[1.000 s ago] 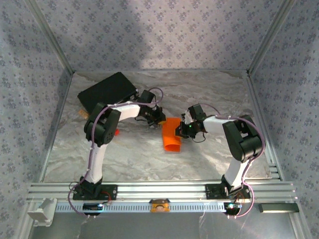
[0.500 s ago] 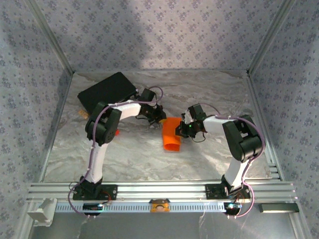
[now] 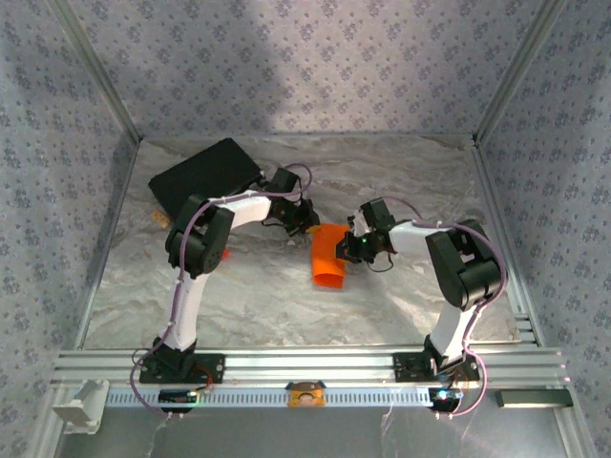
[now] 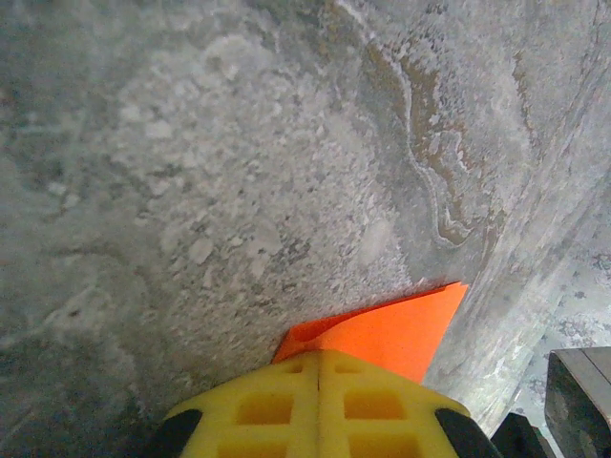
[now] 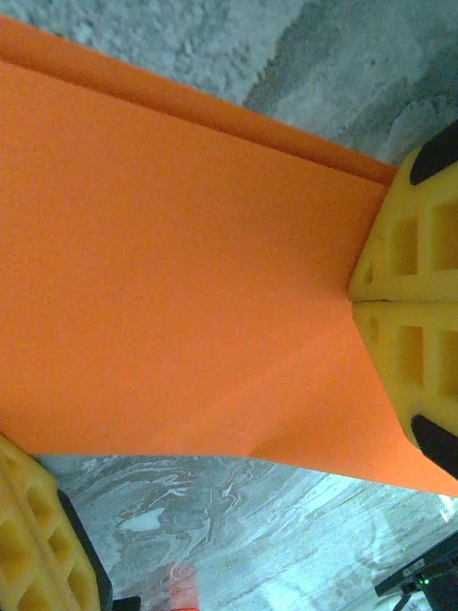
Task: Fold a paper plane with a square sheet of paper (pick it up from the middle)
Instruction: First fold the square sheet of paper in half at the center of the table.
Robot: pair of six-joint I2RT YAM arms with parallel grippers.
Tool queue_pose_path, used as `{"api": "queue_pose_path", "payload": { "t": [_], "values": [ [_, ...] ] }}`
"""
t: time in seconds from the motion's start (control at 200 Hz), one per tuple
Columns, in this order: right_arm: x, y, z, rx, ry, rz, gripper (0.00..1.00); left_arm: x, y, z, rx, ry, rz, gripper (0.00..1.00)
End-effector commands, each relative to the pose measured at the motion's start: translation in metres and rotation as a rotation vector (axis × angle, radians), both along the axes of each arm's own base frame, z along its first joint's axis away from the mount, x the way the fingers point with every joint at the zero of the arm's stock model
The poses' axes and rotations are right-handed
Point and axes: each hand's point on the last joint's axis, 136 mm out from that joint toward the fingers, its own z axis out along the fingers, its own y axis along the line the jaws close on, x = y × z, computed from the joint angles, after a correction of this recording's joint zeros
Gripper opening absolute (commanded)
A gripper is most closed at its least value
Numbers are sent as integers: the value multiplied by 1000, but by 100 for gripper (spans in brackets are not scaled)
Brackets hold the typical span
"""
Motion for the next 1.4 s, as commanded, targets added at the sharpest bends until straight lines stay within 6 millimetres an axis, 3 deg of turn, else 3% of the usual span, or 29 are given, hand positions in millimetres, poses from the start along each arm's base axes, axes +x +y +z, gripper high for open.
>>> {"api": "queue_pose_path", "payload": {
  "t": [0.0,0.735,0.969,1.109,1.254,1.394],
  "values": [
    [-37,-24,-36,-127,168,-1,0,35,26,-20,95,-51,121,0],
    [-38,-24,-36,-124,173,4,0,47,30,-19,163,-56,177,0],
    [-36,-23,-34,-115,169,9,0,37,29,-17,245,-54,136,0],
    [-34,-24,-29,-105,159,28,0,35,38,1,273,-96,146,0],
    [-32,-23,-26,-94,150,34,0,37,33,44,217,-195,98,0],
    [-32,-23,-26,-92,150,32,0,10,20,61,127,-189,-11,0]
  ]
}}
